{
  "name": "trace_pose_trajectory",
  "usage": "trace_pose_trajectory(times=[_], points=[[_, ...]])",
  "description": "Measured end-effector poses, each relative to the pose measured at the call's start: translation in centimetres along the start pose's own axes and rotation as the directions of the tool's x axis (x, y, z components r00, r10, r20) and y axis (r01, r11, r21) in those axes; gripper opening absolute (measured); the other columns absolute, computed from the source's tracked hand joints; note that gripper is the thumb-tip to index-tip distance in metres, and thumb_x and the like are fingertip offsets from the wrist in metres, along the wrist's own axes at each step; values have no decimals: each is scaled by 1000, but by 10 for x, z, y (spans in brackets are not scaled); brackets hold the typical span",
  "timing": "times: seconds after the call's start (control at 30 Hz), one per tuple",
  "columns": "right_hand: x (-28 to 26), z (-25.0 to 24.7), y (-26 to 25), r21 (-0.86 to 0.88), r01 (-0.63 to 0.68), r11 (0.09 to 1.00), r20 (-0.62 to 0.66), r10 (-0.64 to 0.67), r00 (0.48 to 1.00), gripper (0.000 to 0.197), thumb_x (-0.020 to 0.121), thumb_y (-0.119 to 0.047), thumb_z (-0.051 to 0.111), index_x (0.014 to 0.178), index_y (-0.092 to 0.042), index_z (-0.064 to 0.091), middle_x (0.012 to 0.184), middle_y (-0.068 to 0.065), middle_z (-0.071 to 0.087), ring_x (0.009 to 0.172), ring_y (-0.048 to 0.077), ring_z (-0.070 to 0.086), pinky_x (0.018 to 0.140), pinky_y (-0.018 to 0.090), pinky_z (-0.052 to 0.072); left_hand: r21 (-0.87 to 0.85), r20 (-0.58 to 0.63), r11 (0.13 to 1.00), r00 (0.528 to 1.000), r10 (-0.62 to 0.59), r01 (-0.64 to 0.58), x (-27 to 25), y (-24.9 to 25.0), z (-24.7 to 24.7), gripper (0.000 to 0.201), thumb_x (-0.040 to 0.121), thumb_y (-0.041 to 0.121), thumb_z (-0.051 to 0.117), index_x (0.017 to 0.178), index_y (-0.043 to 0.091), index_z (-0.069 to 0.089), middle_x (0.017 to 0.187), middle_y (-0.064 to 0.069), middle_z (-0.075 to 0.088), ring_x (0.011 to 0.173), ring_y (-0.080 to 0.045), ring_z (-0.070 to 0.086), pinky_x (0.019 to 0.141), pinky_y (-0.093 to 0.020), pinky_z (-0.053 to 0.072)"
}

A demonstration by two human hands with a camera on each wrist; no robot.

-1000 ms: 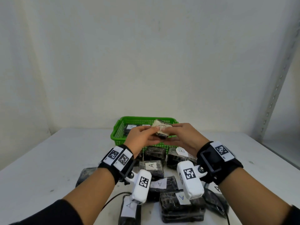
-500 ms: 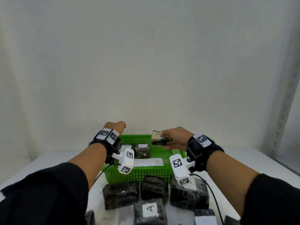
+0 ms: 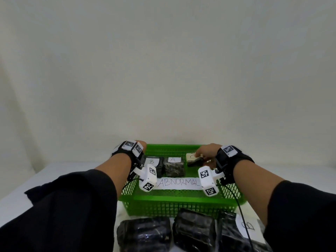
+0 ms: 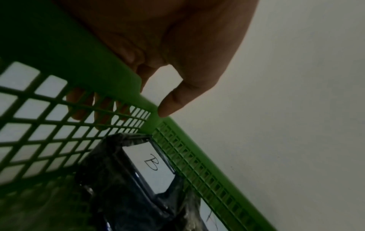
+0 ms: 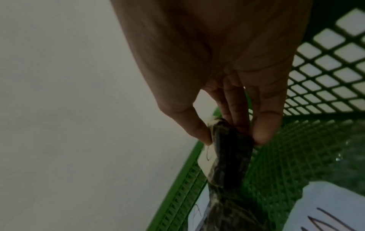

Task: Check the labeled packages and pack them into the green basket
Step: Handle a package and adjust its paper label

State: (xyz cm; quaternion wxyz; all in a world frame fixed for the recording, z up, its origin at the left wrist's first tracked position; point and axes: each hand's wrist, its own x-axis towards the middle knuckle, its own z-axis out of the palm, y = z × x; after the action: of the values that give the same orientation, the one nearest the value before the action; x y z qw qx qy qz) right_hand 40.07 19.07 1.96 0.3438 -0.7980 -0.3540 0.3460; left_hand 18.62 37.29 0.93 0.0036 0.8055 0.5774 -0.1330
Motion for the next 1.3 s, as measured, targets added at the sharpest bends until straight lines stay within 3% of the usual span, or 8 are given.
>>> trace_pose_trajectory(times=[0.13, 0.3, 0.4, 0.77, 0.93, 1.13, 1.23, 1.3], points=[[10, 13, 6, -149, -25, 988, -15, 23, 1000, 27, 101, -15, 60, 76, -5, 56, 74, 12, 59, 56, 23, 56, 50, 28, 45, 26, 11, 1000, 1000, 17, -17, -10, -2, -1, 39, 101, 13, 47, 137, -3, 50, 134, -18, 55, 125, -28, 53, 86, -21, 39], [29, 27, 13, -201, 0, 980, -35, -7, 999, 20, 97, -19, 68, 99, 0, 63, 91, 15, 67, 82, 32, 67, 76, 41, 58, 181, 51, 981, 997, 55, -64, 5, -11, 12, 42, 94, 29, 61, 125, 2, 61, 98, -9, 65, 97, -26, 59, 99, -45, 50], [28, 29, 14, -288, 22, 957, -60, -41, 997, 23, 96, -23, 70, 81, -7, 61, 120, 19, 71, 105, 32, 70, 90, 37, 56, 215, 35, 970, 993, 112, -117, 1, -16, 14, 44, 93, 31, 61, 126, 1, 60, 114, -14, 64, 107, -31, 61, 101, -46, 49], [39, 35, 23, -120, -18, 993, -85, 8, 996, 25, 85, -16, 83, 94, 4, 72, 87, 16, 78, 80, 32, 79, 81, 50, 65, 270, 10, 950, 987, 162, -159, -21, -17, 10, 34, 91, 20, 61, 121, 3, 61, 122, -12, 62, 115, -35, 60, 101, -47, 48], [43, 35, 23, -179, 4, 984, -98, -22, 995, 23, 88, -22, 79, 88, -1, 67, 93, 17, 76, 85, 32, 77, 83, 49, 64, 265, 35, 959, 995, 93, -98, -25, -6, 7, 19, 97, 20, 55, 110, 9, 62, 96, -9, 55, 96, -25, 56, 96, -38, 48], [31, 18, 4, -389, 93, 917, -212, -187, 959, 29, 88, -28, 63, 68, -11, 51, 70, 7, 57, 60, 22, 51, 58, 26, 39, -18, 11, 999, 999, 33, -32, 37, -11, 10, 15, 89, 28, 64, 95, 17, 56, 87, -4, 58, 86, -20, 59, 94, -37, 51], [24, 8, -15, -397, 155, 905, -224, -260, 939, 31, 91, -25, 63, 68, -10, 50, 68, 5, 53, 61, 21, 52, 51, 26, 34, -247, -122, 968, 992, 19, -49, -18, 1, -16, 29, 98, 18, 54, 71, 15, 43, 68, 0, 37, 59, -11, 38, 78, -27, 44], [16, -2, -32, -423, 210, 882, -230, -328, 916, 29, 90, -30, 65, 73, -9, 57, 70, 5, 57, 67, 26, 58, 51, 25, 36, -461, -192, 887, 978, -88, -11, -43, 0, -32, 26, 96, 18, 53, 73, 16, 41, 75, -5, 41, 64, -14, 40, 62, -25, 39]])
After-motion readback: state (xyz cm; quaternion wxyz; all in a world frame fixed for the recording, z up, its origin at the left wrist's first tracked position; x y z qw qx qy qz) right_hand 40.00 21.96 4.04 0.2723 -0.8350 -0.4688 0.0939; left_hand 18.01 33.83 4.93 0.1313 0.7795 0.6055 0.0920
